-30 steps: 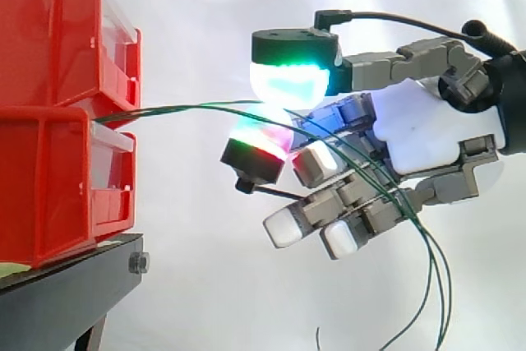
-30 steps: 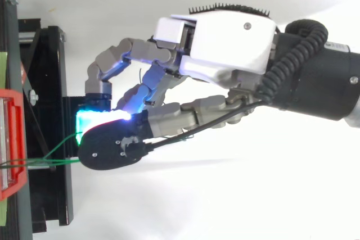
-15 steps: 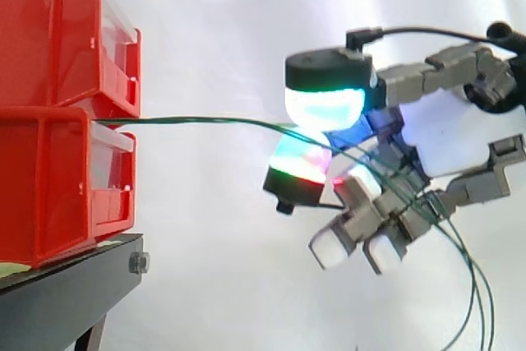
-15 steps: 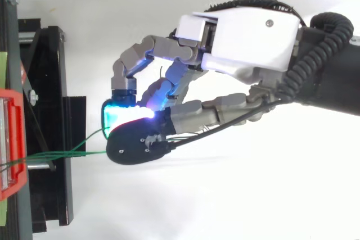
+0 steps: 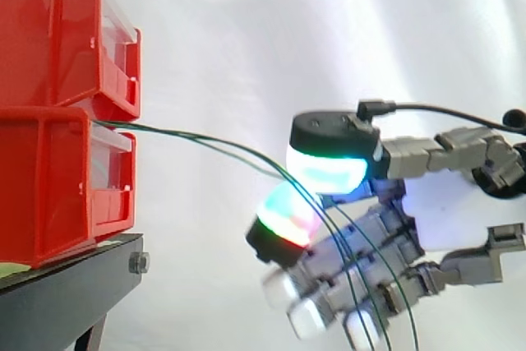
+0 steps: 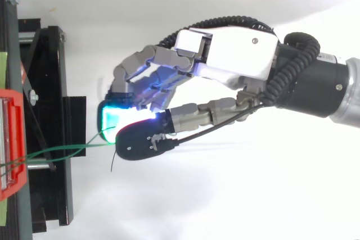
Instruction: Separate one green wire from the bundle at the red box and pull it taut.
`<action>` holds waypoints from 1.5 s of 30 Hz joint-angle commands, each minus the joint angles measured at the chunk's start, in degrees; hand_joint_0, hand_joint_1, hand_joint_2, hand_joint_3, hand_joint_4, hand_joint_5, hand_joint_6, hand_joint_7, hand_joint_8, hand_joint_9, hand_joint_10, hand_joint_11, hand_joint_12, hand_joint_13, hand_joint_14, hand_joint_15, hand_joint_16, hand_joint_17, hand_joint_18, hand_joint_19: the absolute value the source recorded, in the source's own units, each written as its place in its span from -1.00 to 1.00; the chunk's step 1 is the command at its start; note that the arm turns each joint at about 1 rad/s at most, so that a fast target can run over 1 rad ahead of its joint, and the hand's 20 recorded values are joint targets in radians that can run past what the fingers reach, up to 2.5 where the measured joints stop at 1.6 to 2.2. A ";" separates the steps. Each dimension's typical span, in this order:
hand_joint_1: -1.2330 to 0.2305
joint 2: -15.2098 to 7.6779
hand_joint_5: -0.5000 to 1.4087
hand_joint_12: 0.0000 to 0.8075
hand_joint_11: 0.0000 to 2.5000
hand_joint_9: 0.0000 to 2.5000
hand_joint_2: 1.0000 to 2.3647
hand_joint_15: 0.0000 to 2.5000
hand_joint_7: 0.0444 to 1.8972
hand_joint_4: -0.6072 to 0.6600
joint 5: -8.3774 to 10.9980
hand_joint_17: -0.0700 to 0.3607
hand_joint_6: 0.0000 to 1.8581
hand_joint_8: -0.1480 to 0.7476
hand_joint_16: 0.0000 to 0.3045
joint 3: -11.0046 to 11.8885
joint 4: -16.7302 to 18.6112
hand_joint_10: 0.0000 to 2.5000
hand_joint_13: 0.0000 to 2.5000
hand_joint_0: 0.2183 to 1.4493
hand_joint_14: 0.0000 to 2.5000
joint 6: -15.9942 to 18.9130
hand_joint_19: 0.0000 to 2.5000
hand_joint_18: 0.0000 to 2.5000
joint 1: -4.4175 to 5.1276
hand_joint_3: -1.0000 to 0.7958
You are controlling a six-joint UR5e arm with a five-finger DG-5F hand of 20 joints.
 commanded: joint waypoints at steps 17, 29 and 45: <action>-0.31 3.16 -0.60 -0.17 -0.77 -0.55 -0.98 -0.71 0.02 -0.09 -0.25 -0.09 0.00 -0.08 -0.63 -0.42 -2.09 -0.99 -0.46 -0.41 -0.99 -0.11 -0.54 -0.41 -0.31 0.07; -0.32 7.03 -0.59 -0.14 -0.64 -0.41 -0.98 -0.68 0.04 -0.05 7.39 -0.08 0.00 -0.04 -0.62 -0.50 -12.55 -0.99 -0.43 -0.41 -0.99 0.42 -0.53 -0.40 0.31 0.08; -0.31 7.12 -0.59 -0.12 -0.61 -0.37 -0.98 -0.67 0.03 -0.04 16.62 -0.06 0.00 -0.04 -0.62 -8.24 -0.16 -0.99 -0.42 -0.41 -0.99 -1.16 -0.52 -0.40 3.12 0.08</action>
